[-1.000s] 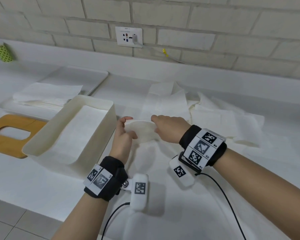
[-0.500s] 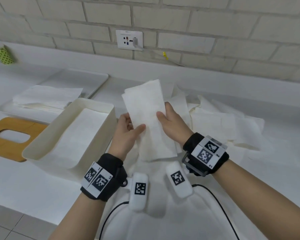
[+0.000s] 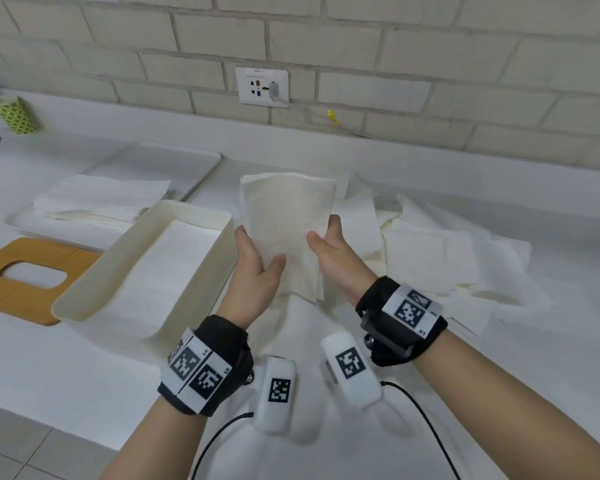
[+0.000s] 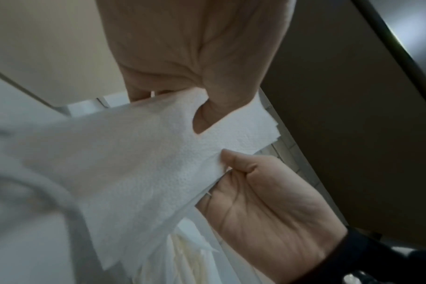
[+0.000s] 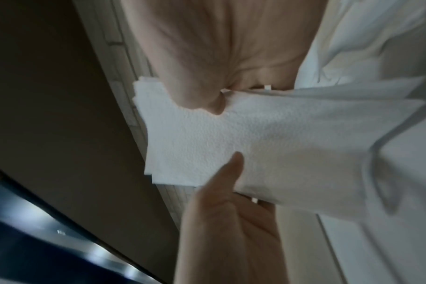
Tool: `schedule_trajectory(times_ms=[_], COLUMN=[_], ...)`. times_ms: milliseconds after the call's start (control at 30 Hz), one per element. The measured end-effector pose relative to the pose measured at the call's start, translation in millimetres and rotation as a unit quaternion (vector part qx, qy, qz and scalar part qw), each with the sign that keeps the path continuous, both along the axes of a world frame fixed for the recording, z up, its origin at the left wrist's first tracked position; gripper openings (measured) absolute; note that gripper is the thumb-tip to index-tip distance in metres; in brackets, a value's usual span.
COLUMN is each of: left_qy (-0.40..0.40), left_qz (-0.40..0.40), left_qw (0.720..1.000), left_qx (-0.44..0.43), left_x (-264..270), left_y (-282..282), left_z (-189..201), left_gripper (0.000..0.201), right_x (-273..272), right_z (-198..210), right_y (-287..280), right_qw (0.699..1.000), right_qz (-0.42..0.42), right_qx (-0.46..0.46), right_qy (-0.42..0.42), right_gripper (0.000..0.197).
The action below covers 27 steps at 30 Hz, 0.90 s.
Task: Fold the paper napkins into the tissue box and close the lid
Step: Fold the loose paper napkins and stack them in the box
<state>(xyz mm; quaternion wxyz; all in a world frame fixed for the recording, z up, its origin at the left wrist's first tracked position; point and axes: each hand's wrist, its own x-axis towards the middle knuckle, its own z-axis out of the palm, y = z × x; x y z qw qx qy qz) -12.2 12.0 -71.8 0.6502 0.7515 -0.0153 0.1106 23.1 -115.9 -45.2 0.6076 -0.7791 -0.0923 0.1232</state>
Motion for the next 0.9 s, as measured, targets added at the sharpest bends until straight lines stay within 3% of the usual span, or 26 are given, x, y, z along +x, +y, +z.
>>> schedule_trajectory(times_ms=[133, 233, 333, 467, 533, 600, 700, 800, 900], left_qy=[0.011, 0.033, 0.078, 0.123, 0.136, 0.138, 0.125, 0.124, 0.112], left_qz=[-0.010, -0.028, -0.060, -0.029, -0.020, -0.043, -0.063, -0.022, 0.036], left_qw=[1.000, 0.999, 0.995, 0.986, 0.986, 0.989, 0.990, 0.991, 0.989], left_qx=[-0.009, -0.002, -0.009, -0.110, -0.092, -0.040, 0.000, 0.048, 0.091], left_x=[-3.7, -9.3, -15.0, -23.1, -28.9, -35.1, -47.9, -61.3, -73.2], left_y=[5.2, 7.7, 5.6, 6.9, 12.2, 18.7, 30.5, 48.0, 72.6], left_z=[6.2, 8.3, 13.8, 16.0, 15.3, 16.1, 25.0, 37.8, 54.0], left_gripper=[0.045, 0.039, 0.056, 0.053, 0.057, 0.075, 0.089, 0.086, 0.075], right_x=[9.5, 18.3, 22.2, 19.3, 21.1, 25.5, 33.9, 39.5, 39.3], right_z=[10.2, 22.2, 27.4, 23.9, 22.7, 24.4, 28.0, 38.2, 51.3], right_y=[-7.9, -12.7, -8.7, 3.7, 8.1, 10.2, 10.5, 8.8, 19.1], right_qw=[0.998, 0.998, 0.997, 1.000, 0.997, 0.995, 0.996, 0.980, 0.958], right_qz=[0.041, 0.031, 0.043, 0.010, -0.022, -0.047, -0.041, 0.020, 0.082], right_qx=[-0.056, -0.056, -0.057, 0.011, 0.065, 0.089, 0.053, -0.024, -0.076], right_qy=[-0.001, -0.023, -0.023, 0.009, 0.027, 0.022, -0.063, -0.196, -0.264], right_gripper=[0.031, 0.048, 0.049, 0.048, 0.047, 0.042, 0.015, 0.029, 0.035])
